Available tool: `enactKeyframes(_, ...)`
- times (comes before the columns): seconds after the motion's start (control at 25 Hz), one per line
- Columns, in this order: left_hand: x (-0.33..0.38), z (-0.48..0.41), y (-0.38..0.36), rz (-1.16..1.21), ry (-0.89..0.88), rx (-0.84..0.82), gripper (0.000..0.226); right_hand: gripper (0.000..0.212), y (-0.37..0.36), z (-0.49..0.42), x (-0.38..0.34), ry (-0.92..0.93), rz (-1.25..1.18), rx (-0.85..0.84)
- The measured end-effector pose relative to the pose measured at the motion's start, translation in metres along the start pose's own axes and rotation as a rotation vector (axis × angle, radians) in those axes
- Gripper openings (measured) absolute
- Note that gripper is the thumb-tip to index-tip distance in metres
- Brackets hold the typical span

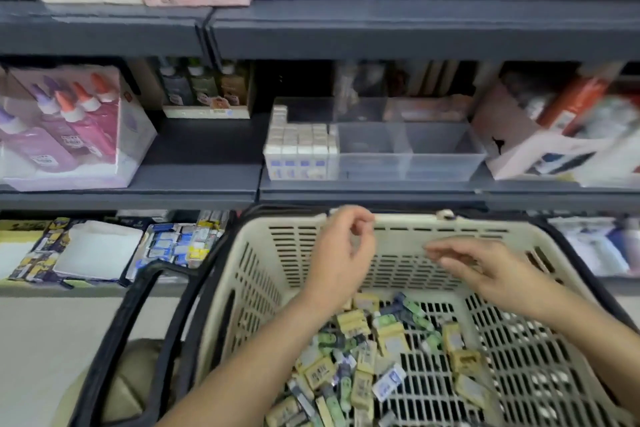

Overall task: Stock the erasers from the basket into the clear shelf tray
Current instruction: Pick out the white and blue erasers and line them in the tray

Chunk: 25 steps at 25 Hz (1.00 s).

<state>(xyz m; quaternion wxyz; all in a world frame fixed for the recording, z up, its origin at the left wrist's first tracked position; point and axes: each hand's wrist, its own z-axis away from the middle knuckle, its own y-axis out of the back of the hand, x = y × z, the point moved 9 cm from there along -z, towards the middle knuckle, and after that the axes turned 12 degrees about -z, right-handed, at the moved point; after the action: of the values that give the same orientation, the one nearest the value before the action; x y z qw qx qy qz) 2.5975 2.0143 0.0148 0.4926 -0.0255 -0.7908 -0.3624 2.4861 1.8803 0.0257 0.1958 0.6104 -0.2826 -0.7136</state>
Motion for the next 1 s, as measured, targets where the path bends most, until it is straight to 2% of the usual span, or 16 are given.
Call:
enactKeyframes(0.08,0.004,0.029,-0.065,-0.066,-0.030,-0.303,0.012,0.029,-0.004,0.027,0.041,-0.131,0.037,-0.060)
enactKeyframes(0.2,-0.013,0.082,-0.145,-0.113,0.070,-0.763,0.020,0.032,-0.012,0.049,0.084,-0.277,0.175,-0.227)
enactKeyframes(0.24,-0.016,0.099,-0.163,-0.141,0.084,-0.882,0.022,0.034,-0.016,0.053,0.093,-0.330,0.193,-0.285)
enactKeyframes(0.32,-0.013,0.128,-0.195,-0.241,-0.001,-1.028,0.027,0.036,-0.017,0.057,0.103,-0.389,0.228,-0.330)
enactKeyframes(0.44,-0.005,0.162,-0.233,-0.372,-0.239,-1.154,0.038,0.035,-0.015,0.051,0.101,-0.363,0.234,-0.295)
enactKeyframes(0.56,-0.008,0.190,-0.261,-0.485,-0.330,-1.247,0.049,0.033,-0.015,0.051,0.099,-0.345,0.236,-0.290)
enactKeyframes(0.76,-0.026,0.202,-0.275,-0.576,-0.211,-1.305,0.045,0.033,-0.010,0.052,0.098,-0.350,0.186,-0.257)
enactKeyframes(0.88,-0.035,0.202,-0.265,-0.571,-0.195,-1.330,0.040,0.033,-0.009,0.050,0.096,-0.332,0.172,-0.259)
enactKeyframes(1.0,-0.054,0.204,-0.249,-0.590,-0.099,-1.381,0.043,0.033,-0.008,0.051,0.097,-0.335,0.168,-0.253)
